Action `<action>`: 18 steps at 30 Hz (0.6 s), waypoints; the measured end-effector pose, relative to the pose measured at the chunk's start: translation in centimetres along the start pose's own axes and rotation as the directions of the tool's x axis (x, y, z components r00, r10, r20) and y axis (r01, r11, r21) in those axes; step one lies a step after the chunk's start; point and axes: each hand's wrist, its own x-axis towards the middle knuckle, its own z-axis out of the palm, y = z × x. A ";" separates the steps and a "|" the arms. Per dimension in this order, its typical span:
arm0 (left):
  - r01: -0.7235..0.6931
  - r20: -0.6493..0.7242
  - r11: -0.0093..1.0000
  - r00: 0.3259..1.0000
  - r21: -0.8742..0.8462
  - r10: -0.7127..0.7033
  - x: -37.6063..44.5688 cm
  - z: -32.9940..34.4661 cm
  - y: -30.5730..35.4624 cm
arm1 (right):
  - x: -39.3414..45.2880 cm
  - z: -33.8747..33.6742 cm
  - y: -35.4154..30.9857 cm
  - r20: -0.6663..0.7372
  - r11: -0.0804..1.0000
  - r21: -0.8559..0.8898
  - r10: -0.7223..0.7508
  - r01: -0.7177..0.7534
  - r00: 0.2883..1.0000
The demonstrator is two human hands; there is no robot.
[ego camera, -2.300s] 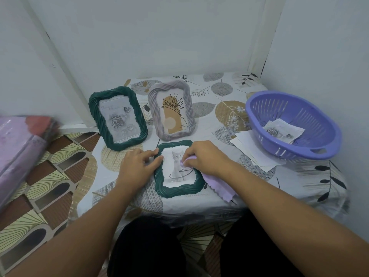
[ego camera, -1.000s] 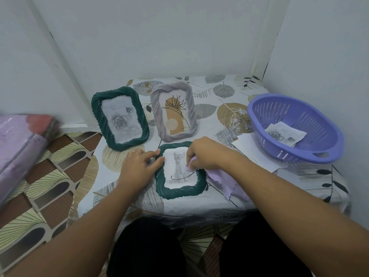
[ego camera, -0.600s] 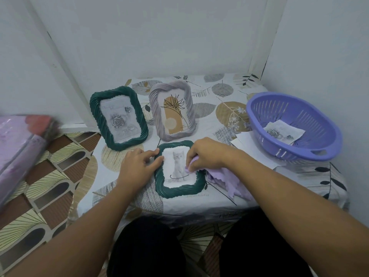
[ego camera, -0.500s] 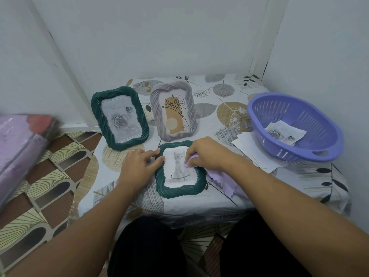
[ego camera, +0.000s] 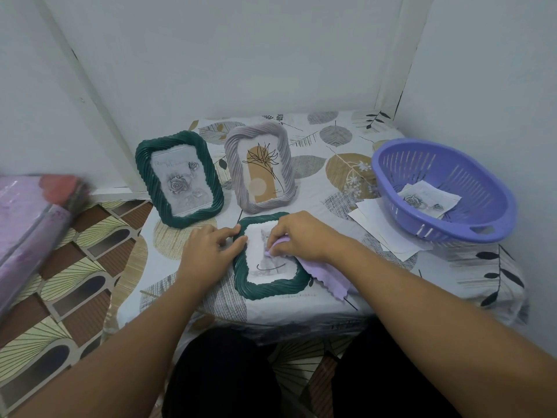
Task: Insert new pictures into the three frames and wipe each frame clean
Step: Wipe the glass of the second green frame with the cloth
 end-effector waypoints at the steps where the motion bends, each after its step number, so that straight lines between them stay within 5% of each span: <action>1: -0.003 0.001 1.000 1.000 -0.002 0.003 0.0 0.0 0.0 | 0.0 -0.1 0.0 0.006 1.000 0.008 0.001 -0.001 1.000; 9: 0.006 0.004 1.000 1.000 0.001 -0.006 -0.1 0.0 -0.1 | 0.0 -0.2 -0.3 0.037 0.999 -0.014 0.033 -0.033 0.999; 15: 0.002 0.012 1.000 1.000 0.010 -0.002 0.0 0.0 -0.3 | 0.2 -1.2 -0.2 -0.068 0.949 -0.286 0.117 -0.132 0.991; 18: -0.006 0.014 1.000 1.000 0.014 0.006 0.1 0.0 -0.3 | 0.0 -1.1 -1.3 0.002 0.903 -0.411 0.142 -0.129 0.990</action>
